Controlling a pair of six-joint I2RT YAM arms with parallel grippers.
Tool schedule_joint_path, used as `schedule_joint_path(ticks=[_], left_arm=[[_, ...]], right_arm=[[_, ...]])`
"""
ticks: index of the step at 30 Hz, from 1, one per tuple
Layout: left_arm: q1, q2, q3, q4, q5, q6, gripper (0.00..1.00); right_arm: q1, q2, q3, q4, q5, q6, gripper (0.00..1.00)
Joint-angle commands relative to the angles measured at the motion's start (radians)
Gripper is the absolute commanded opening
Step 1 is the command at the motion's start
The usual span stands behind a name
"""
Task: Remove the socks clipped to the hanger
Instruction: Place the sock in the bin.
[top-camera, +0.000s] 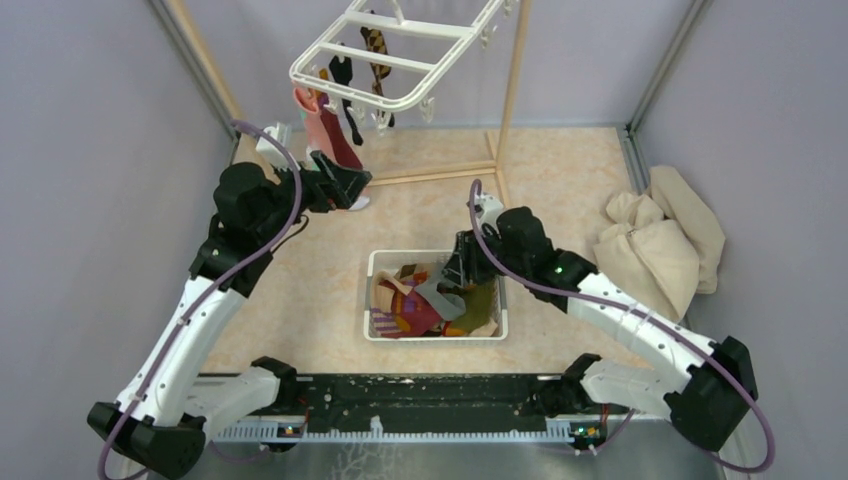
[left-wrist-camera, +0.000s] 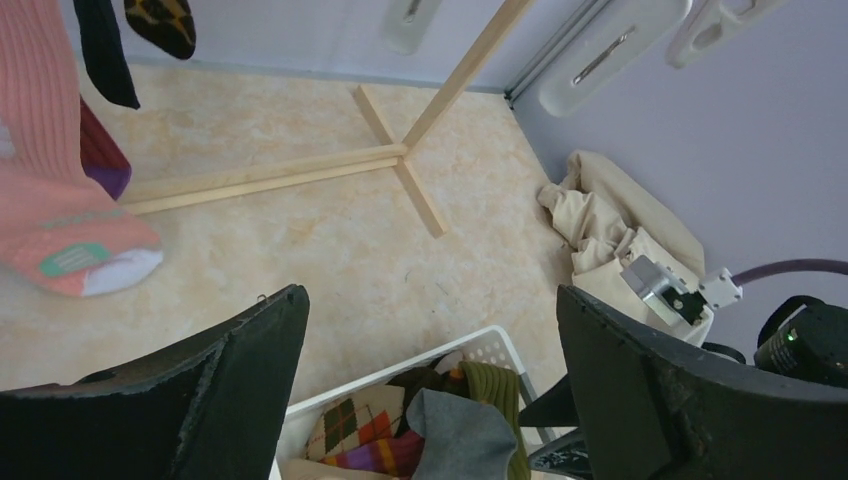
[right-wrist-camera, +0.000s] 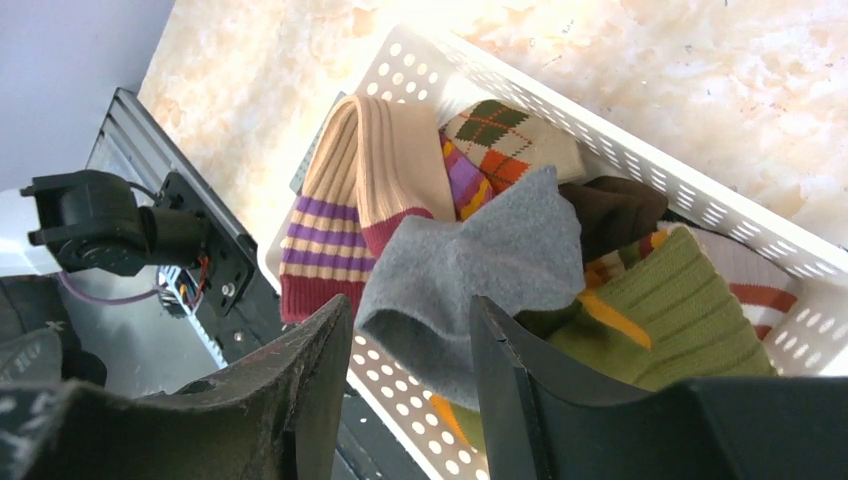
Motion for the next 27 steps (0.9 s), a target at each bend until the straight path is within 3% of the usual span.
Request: schedule_joint_path(ticks=[1,12,22,25,27], left_arm=[[0.002,-0.048,-0.03,-0.058,-0.009,0.025,0.99],[0.002,-0.08,-0.083,-0.09,0.0,0.028,0.99],[0.002,-0.112,-0.098,-0.115,-0.014,0.038,0.99],[0.002,-0.122,-0.096,-0.127,-0.028,0.047,0.99],[0.001,-0.131,-0.094,-0.136,-0.046,0.055,0.99]], right_arm=[[0.036,0.062,0.068,0.088,0.026,-0.001,0.47],[0.242,0.312,0.022,0.073,0.307,-0.011,0.46],[0.282,0.594,-0.045,0.252,0.433,0.044,0.48],[0.297,0.571,-0.036,0.251,0.432,0.032,0.53],[0.302,0.486,-0.036,0.241,0.428,0.016,0.63]])
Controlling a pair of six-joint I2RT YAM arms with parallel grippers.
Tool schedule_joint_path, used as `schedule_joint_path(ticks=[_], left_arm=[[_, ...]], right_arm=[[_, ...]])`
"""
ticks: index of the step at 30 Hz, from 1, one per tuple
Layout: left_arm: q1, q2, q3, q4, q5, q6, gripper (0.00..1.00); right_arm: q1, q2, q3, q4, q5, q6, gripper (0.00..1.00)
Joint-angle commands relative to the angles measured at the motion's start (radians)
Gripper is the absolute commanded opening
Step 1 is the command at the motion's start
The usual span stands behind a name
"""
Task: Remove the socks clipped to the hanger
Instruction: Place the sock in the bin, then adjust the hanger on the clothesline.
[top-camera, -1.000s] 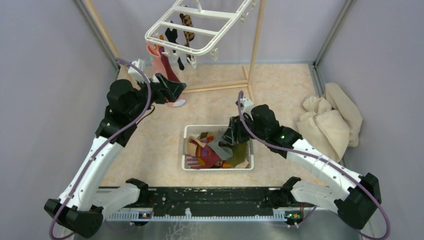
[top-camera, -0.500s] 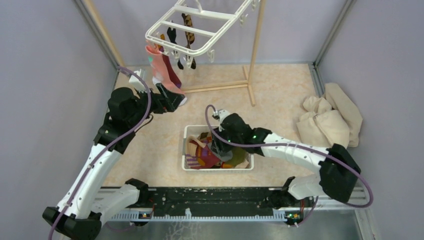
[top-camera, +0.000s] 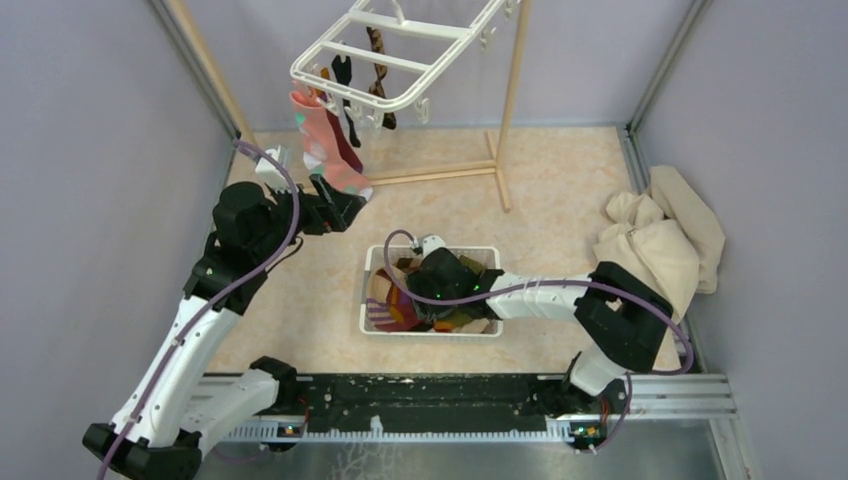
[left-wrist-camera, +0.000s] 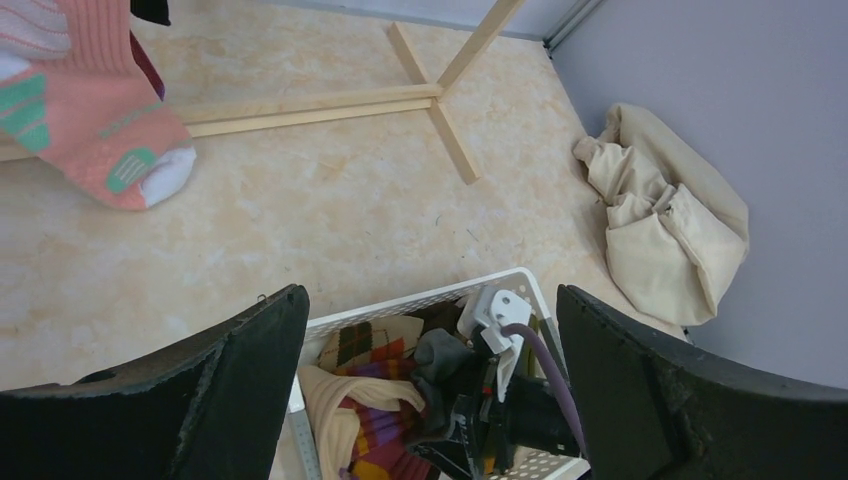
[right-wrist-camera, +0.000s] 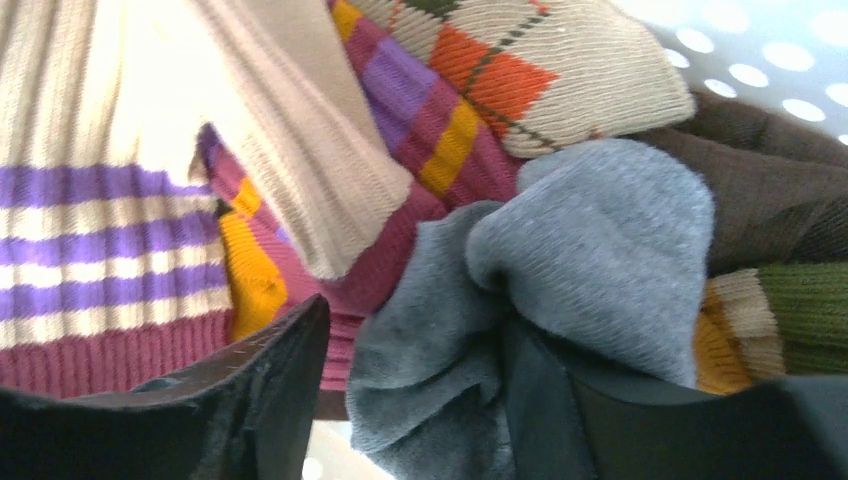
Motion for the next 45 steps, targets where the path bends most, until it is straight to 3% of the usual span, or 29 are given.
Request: schedule_joint_path(ticks=[1,10,13,16,19,25,30,34,36,39,45], left_arm=[[0.001,-0.033,0.003,-0.029,-0.043,0.033,0.99],[0.001,-0.049,-0.011,-0.031,-0.096,0.04,0.99],[0.003,-0.057,-0.014,-0.034,-0.142,0.047,0.99],[0.007,-0.049,-0.008,-0.068,-0.311,0.062,0.99],[0.035,-0.01,-0.001,-0.084,-0.372,0.072,0.99],[0.137,0.027,-0.046,-0.047,-0.265,0.051,0.99],[0.17,0.022,-0.078,-0.022,-0.188,0.034,0.99],[0.17,0.0,-0.092,-0.018,-0.164,0.027,0.99],[0.17,-0.007,-0.096,-0.017,-0.137,0.025,0.99],[0.17,-0.013,-0.103,-0.014,-0.107,0.021,0.99],[0.17,-0.02,-0.104,-0.01,-0.071,0.017,0.99]], right_arm=[[0.02,-0.092,-0.008,-0.033,0.034,-0.027,0.66],[0.019,-0.45,0.142,-0.173,-0.013,-0.113,0.88],[0.019,-0.492,0.187,-0.201,-0.014,-0.118,0.88],[0.013,-0.511,0.235,-0.193,0.031,-0.111,0.88],[-0.049,-0.521,0.304,-0.16,0.01,-0.055,0.88],[-0.339,-0.545,0.396,0.065,-0.228,0.182,0.79],[-0.487,-0.476,0.477,0.274,-0.386,0.381,0.79],[-0.524,-0.414,0.455,0.528,-0.449,0.567,0.76],[-0.524,-0.374,0.463,0.608,-0.472,0.609,0.69],[-0.523,-0.306,0.505,0.652,-0.51,0.631,0.55],[-0.523,-0.224,0.568,0.639,-0.492,0.591,0.53]])
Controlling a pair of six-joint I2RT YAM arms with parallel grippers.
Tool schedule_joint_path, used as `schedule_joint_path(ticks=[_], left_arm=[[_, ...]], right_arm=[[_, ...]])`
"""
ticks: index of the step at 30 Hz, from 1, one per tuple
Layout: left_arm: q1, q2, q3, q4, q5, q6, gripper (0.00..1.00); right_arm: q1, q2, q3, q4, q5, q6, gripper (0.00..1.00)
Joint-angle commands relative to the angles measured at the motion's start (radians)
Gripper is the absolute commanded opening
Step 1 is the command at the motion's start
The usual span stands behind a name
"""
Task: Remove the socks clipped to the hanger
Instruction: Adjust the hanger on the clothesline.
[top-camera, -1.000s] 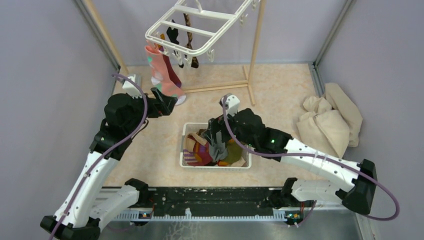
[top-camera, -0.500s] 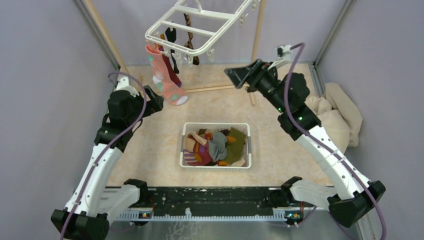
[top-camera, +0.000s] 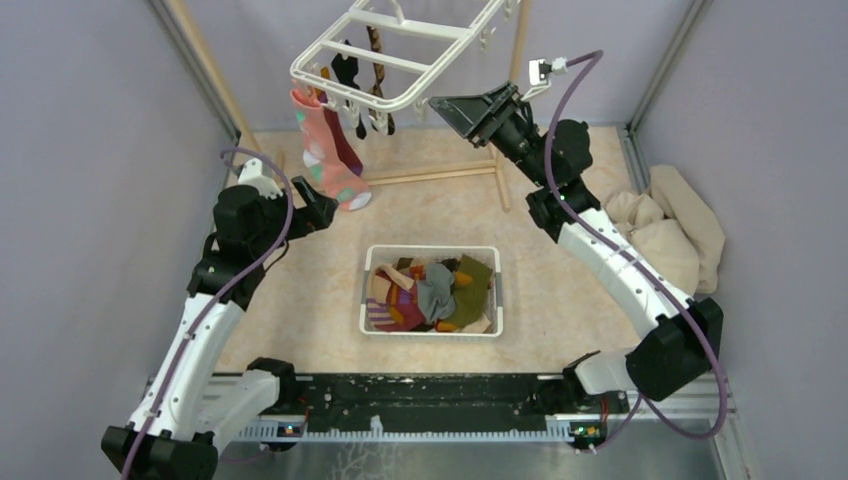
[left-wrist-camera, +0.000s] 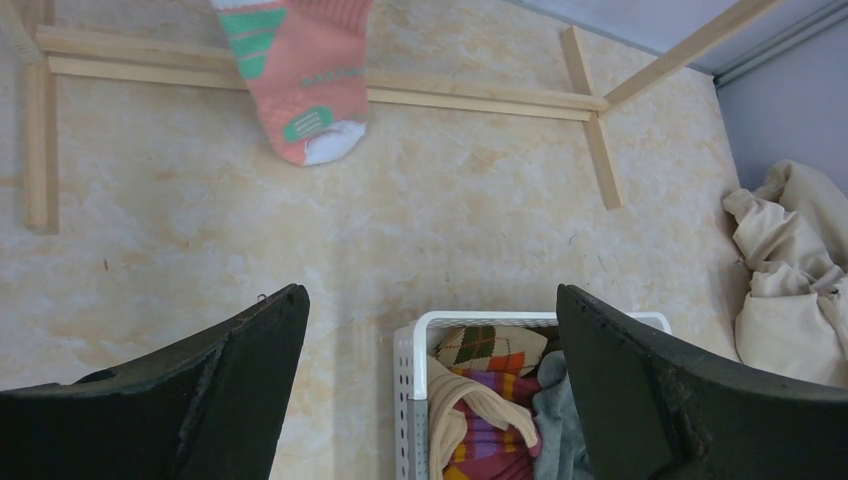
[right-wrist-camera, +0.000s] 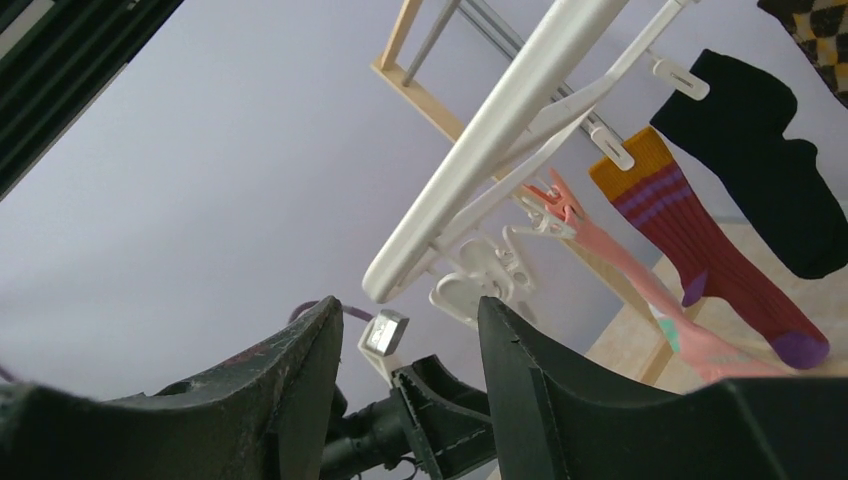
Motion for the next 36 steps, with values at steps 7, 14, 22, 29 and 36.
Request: schedule_joint_path(ticks=[7,14,22,29,36], left_arm=[[0.002,-0.029,-0.01,0.036,0.072,-0.01,0.99],[0.002,-0.022,-0.012,0.041,0.089,-0.014,0.99],[0.002,-0.025,-0.001,0.039,0.094,-0.015,0.99],[0.002,-0.028,-0.001,0.038,0.092,-0.014,0.99],[0.002,-0.029,-0.001,0.041,0.091,-0.012,0.99]], right_arm=[[0.014,0.059,0.127,0.131,-0.005,-0.015,0.52],[0.057,0.127,0.254,-0.039,0.054,-0.139,0.52],[0.067,0.174,0.31,-0.145,0.126,-0.22,0.48],[0.053,0.196,0.33,-0.18,0.157,-0.252,0.47],[-0.003,0.205,0.33,-0.167,0.154,-0.233,0.47]])
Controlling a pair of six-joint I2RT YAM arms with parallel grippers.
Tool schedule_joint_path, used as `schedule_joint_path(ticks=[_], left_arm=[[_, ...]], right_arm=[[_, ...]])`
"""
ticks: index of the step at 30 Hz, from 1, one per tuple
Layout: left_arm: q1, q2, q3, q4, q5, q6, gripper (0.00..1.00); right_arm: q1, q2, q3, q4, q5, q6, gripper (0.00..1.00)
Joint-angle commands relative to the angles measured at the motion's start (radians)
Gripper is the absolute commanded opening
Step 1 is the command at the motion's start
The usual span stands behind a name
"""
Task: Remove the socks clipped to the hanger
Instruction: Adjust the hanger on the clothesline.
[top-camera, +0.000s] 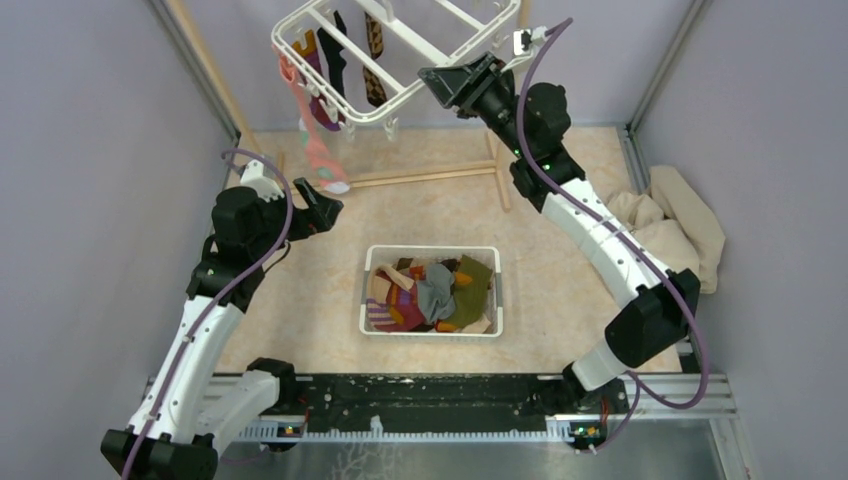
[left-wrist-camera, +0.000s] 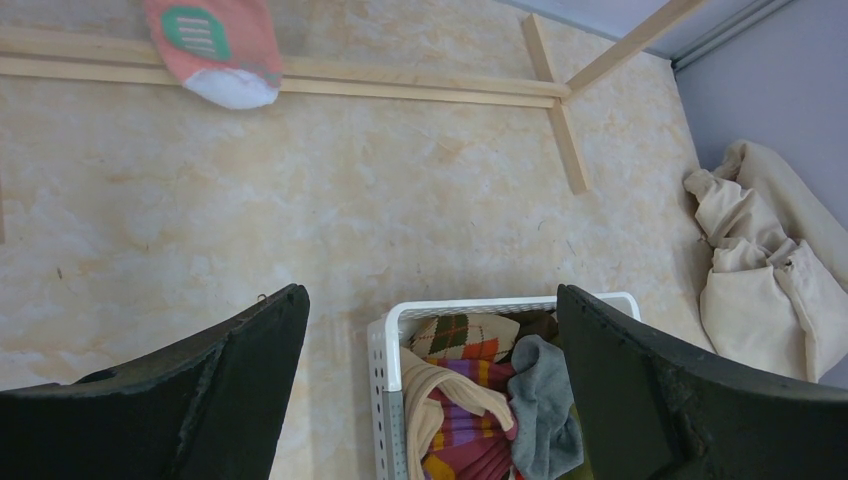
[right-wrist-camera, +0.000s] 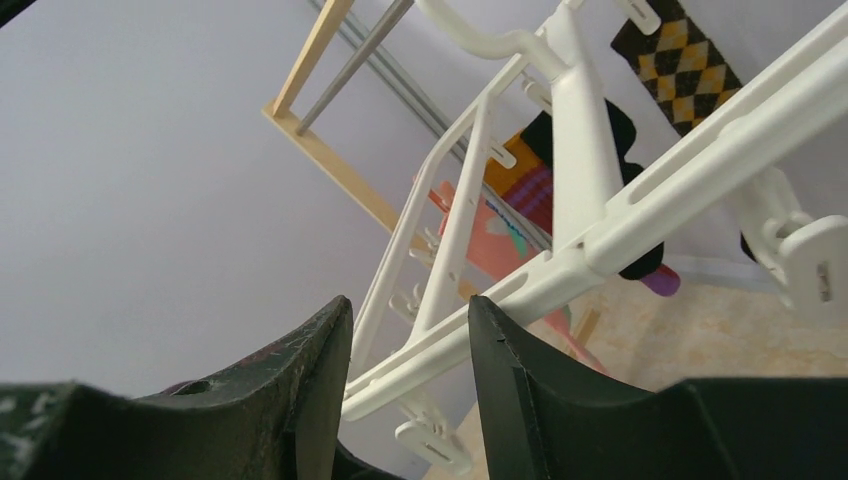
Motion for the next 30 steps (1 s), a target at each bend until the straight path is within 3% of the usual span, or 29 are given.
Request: schedule_joint_path(ticks=[1,17,30], left_arm=[[0.002,-0.014,0.006,0.027,0.01,0.002,0.99],[0.002,-0.021,0.023,0.023,0.013,0.0,0.99],[0.002,-0.036,0.054,-0.024,0.001,0.019,0.99]], right_arm=[[-0.044,0.01,0.057,0.02,0.018,-0.009,0.47],[-0.194,0.16,0.213,0.057,-0.011,0.049,0.47],[-0.357,0.403,0.449,0.276,-0.127,0.198,0.47]])
